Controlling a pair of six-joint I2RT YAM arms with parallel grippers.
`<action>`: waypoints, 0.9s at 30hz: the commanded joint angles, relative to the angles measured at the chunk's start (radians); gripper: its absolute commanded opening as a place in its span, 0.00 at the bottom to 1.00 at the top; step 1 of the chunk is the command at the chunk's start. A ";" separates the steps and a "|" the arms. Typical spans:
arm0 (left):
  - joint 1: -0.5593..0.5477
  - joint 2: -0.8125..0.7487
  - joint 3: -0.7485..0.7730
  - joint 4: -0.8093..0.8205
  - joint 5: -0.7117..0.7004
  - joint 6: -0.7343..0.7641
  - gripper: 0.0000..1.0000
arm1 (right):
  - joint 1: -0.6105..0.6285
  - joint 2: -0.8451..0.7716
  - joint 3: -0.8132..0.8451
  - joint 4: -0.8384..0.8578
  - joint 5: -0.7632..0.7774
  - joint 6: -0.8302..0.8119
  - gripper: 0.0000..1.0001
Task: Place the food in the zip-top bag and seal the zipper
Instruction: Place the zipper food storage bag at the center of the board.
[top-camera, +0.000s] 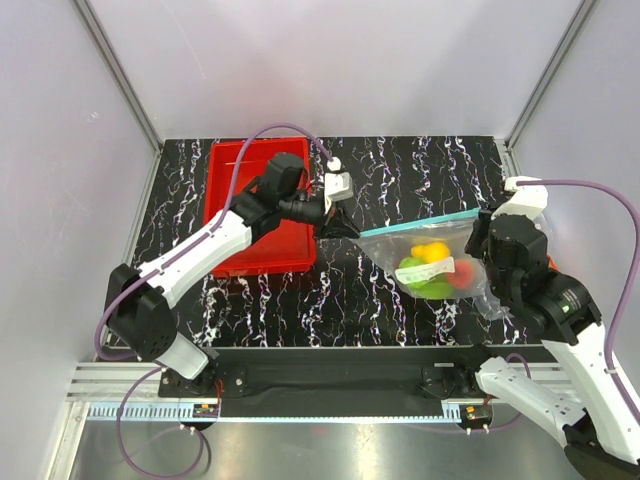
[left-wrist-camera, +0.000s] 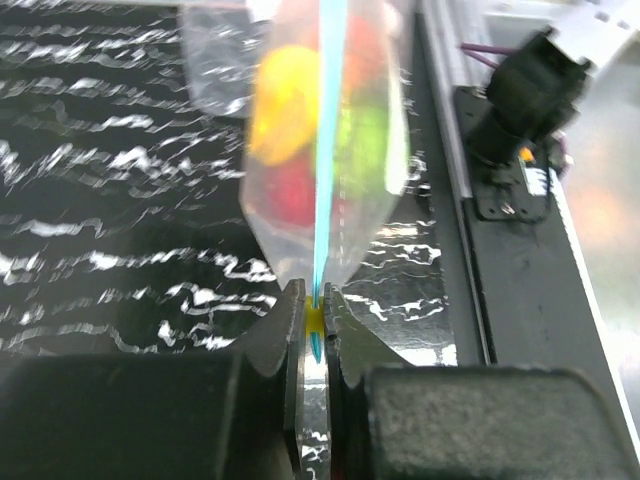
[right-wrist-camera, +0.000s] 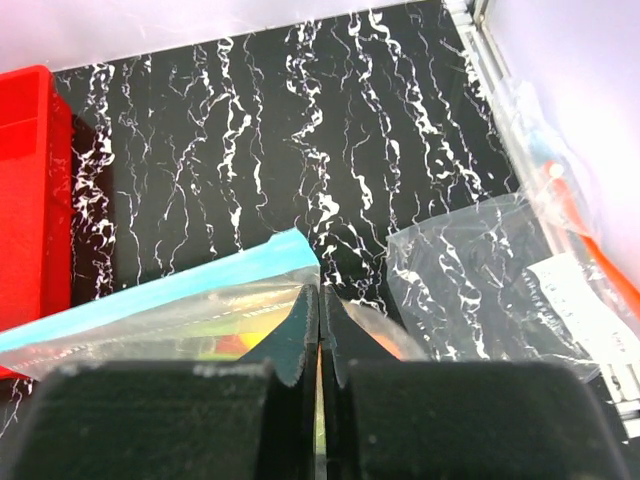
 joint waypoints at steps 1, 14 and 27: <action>0.061 -0.002 -0.009 -0.057 -0.155 -0.106 0.00 | -0.015 -0.004 -0.022 0.072 0.216 0.015 0.00; 0.077 -0.074 -0.110 0.080 -0.603 -0.338 0.00 | -0.015 0.125 -0.195 0.308 0.036 0.092 0.01; 0.075 -0.268 -0.210 0.173 -0.716 -0.408 0.62 | -0.015 0.042 -0.208 0.364 -0.254 0.004 0.82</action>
